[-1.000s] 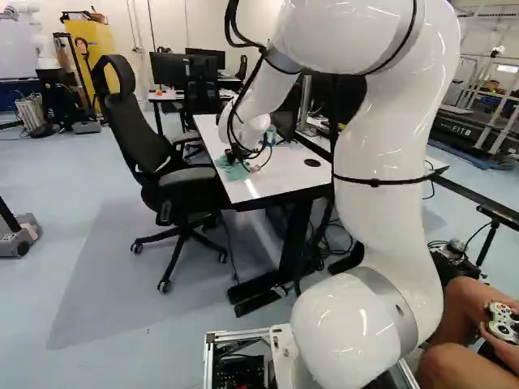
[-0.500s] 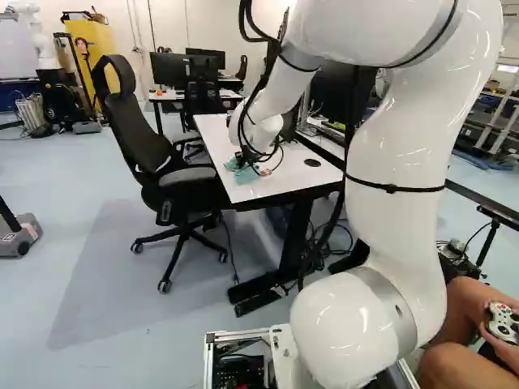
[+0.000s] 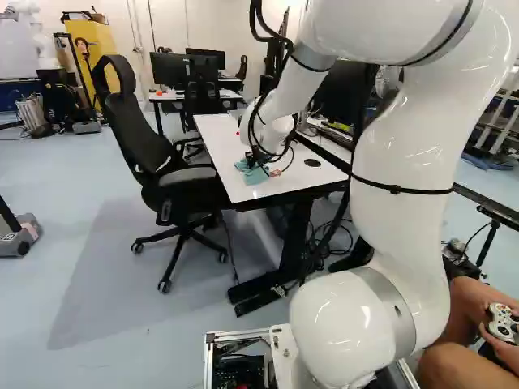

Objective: Clean the table with the green towel

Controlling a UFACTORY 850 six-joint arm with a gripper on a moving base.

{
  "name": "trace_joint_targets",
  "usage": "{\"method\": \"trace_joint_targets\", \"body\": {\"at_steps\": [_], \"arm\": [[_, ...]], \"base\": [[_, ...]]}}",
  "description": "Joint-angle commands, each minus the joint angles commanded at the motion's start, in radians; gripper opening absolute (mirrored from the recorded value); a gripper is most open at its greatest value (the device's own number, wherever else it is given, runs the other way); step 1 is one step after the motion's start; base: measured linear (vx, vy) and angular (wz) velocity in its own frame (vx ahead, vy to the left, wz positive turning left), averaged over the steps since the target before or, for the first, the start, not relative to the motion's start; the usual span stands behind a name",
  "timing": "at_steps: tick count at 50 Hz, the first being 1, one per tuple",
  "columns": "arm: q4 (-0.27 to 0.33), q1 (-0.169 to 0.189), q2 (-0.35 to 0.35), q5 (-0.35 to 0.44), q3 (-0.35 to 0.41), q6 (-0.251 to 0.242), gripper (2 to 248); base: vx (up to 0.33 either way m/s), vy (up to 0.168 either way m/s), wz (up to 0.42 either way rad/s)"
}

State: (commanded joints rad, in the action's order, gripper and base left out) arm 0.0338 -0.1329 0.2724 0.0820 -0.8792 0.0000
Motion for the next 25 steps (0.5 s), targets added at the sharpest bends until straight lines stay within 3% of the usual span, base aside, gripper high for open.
{"method": "trace_joint_targets", "body": {"at_steps": [25], "arm": [[0.0,-0.001,-0.047,-0.024,0.012,0.0,53]], "base": [[0.0,0.0,0.0]]}}
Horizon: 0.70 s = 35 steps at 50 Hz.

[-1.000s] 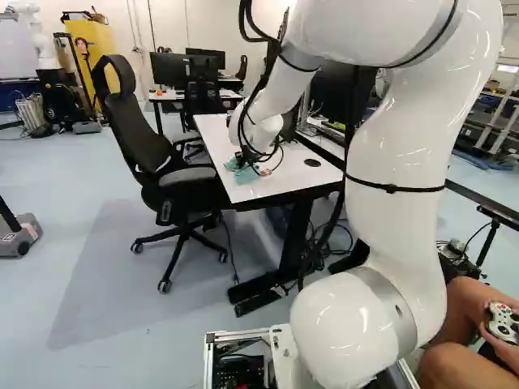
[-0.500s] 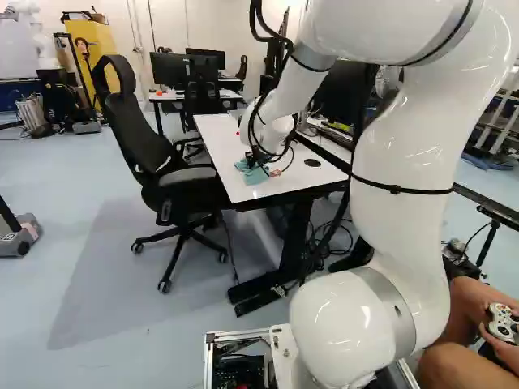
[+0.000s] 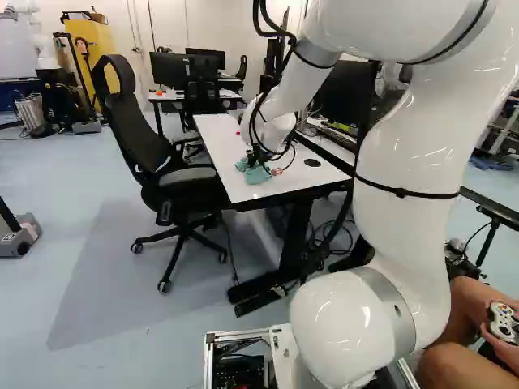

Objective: Clean the table with the green towel

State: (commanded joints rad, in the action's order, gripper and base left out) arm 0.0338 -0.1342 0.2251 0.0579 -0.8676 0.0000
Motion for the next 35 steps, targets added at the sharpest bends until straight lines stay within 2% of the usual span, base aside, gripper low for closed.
{"method": "trace_joint_targets", "body": {"at_steps": [14,35], "arm": [[0.0,-0.021,-0.055,-0.065,0.025,0.0,53],[0.0,-0.079,-0.175,-0.2,0.098,0.0,53]], "base": [[0.0,0.0,0.0],[0.0,0.0,0.0]]}}
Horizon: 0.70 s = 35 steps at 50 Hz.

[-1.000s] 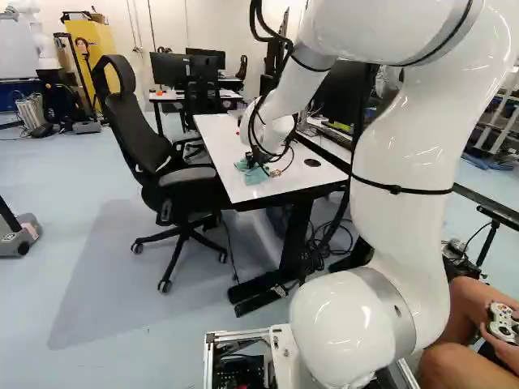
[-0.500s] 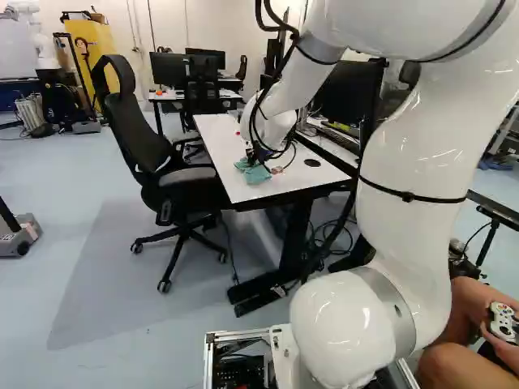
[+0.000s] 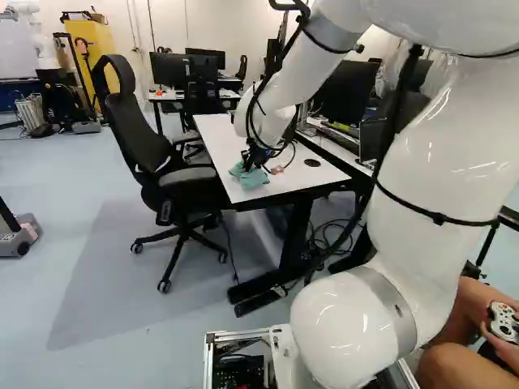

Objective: Clean the table with the green towel

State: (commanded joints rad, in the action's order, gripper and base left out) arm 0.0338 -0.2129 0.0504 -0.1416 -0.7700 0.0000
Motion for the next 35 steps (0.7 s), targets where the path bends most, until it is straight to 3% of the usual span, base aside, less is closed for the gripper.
{"method": "trace_joint_targets", "body": {"at_steps": [19,35], "arm": [[0.0,-0.044,-0.146,-0.073,0.093,0.0,53],[0.0,-0.045,-0.147,-0.075,0.094,0.0,53]], "base": [[0.0,0.0,0.0],[0.0,0.0,0.0]]}}
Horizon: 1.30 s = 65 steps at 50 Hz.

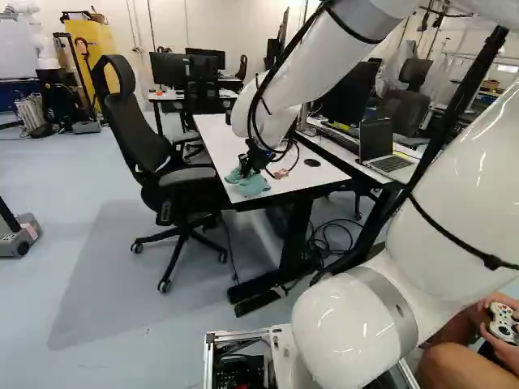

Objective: Clean the table with the green towel

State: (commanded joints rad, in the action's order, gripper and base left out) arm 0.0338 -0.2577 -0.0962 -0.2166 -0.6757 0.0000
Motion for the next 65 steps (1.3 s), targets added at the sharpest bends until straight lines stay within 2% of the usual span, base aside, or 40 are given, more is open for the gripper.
{"method": "trace_joint_targets", "body": {"at_steps": [10,31,65], "arm": [[0.0,0.008,0.01,0.0,-0.009,0.0,53],[0.0,0.078,0.073,0.063,-0.072,0.0,53],[0.0,0.166,0.229,0.167,-0.218,0.0,53]], "base": [[0.0,0.0,0.0],[0.0,0.0,0.0],[0.0,0.0,0.0]]}}
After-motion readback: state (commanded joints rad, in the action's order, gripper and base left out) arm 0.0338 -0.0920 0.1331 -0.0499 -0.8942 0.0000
